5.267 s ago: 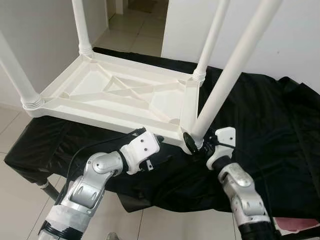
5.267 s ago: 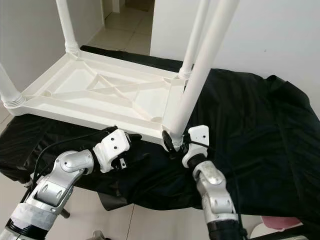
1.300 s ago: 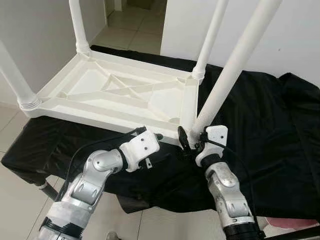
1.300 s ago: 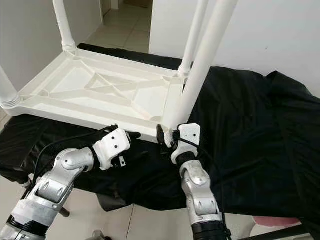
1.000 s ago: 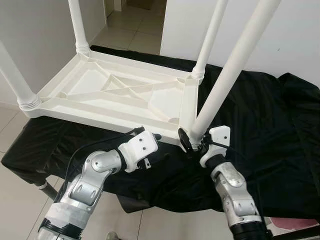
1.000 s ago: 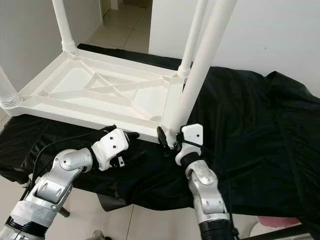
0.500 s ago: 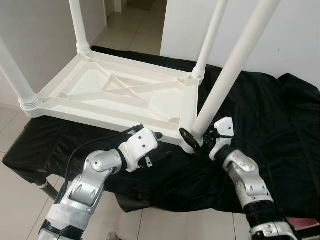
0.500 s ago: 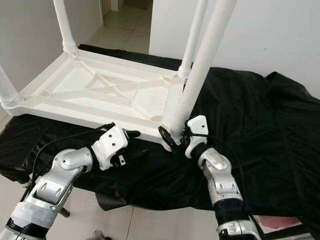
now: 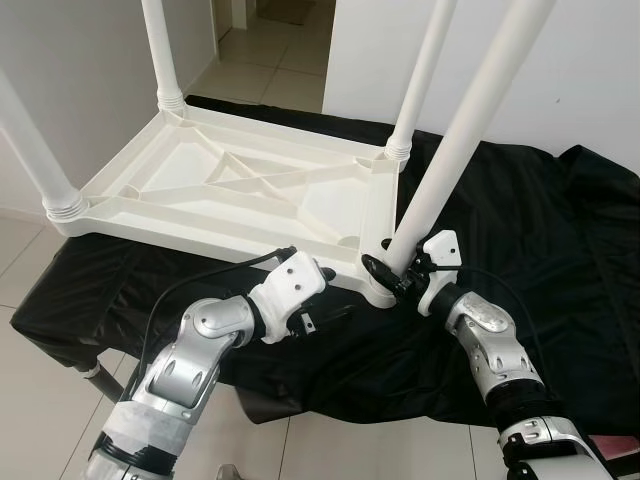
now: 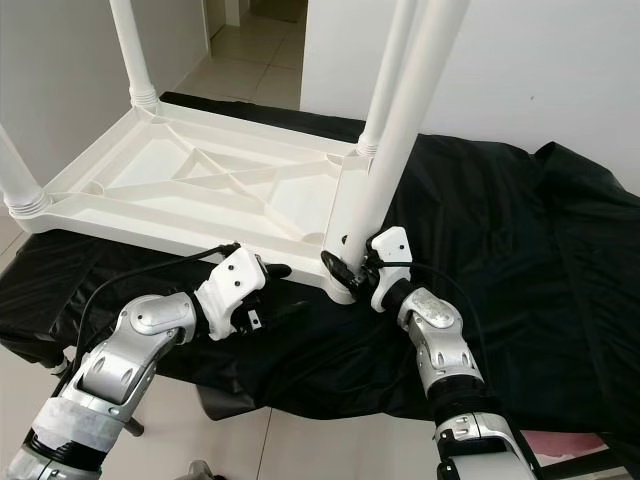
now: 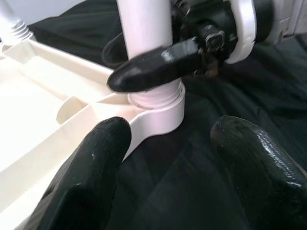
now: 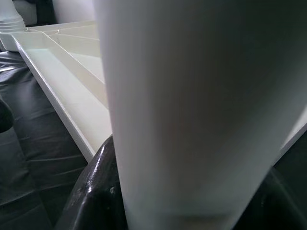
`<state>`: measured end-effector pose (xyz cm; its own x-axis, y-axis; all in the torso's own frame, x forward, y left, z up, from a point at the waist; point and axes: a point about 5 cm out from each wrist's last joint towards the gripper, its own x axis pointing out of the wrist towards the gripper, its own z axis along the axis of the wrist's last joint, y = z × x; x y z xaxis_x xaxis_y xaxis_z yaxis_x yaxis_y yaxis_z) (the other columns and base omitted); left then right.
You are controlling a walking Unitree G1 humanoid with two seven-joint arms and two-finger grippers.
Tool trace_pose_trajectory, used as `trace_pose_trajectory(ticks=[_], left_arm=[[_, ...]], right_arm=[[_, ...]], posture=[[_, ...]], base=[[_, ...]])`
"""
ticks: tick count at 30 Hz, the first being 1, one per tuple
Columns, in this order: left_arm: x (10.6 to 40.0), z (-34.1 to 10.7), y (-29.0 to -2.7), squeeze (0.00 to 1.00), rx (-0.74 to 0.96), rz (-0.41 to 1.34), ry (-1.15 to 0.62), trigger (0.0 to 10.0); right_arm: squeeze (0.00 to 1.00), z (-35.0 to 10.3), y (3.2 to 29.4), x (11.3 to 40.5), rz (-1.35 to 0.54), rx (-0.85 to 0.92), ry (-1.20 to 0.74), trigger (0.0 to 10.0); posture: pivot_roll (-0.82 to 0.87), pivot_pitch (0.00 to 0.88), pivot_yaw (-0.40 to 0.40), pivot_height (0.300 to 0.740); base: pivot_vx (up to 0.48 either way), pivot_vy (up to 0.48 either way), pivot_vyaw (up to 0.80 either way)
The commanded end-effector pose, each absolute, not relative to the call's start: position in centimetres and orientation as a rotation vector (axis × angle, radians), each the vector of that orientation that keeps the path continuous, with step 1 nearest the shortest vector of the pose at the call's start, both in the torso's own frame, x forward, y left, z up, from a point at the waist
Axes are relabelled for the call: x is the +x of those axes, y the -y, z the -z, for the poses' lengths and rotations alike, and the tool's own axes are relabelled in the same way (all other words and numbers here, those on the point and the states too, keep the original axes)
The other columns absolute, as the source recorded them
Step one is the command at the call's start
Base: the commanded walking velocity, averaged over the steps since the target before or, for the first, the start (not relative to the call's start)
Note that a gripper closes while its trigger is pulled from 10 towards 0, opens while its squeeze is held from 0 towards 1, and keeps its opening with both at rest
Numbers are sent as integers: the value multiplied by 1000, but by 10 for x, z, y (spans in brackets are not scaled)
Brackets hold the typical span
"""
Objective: Building children table
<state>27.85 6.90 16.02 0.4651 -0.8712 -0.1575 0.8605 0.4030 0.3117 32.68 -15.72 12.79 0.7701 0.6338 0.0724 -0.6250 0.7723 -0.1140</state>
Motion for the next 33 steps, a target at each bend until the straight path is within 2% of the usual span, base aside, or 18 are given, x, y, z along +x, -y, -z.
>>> trace_pose_trajectory(ticks=[1,6,7,25,33], left_arm=[[276,-162,-65,0,385,1145,32,10000],[276,-161,-63,0,381,1152,17,10000],[276,-160,-63,0,379,1153,15,10000],[277,-159,-63,0,382,1156,13,10000],[274,-155,-63,0,388,1154,19,10000]], right_arm=[[0,-124,158,325,-706,-95,96,0],[0,-120,160,322,-700,-86,96,0],[0,-120,161,321,-691,-79,96,10000],[0,-117,157,315,-468,-57,79,10000],[0,-105,139,298,-64,-14,19,10000]], posture=[[25,14,-43,740],[12,13,-41,740],[8,16,-42,740],[-12,19,-60,740],[-23,20,-60,740]], base=[[0,0,0],[0,0,0],[0,0,0],[0,0,0],[0,0,0]])
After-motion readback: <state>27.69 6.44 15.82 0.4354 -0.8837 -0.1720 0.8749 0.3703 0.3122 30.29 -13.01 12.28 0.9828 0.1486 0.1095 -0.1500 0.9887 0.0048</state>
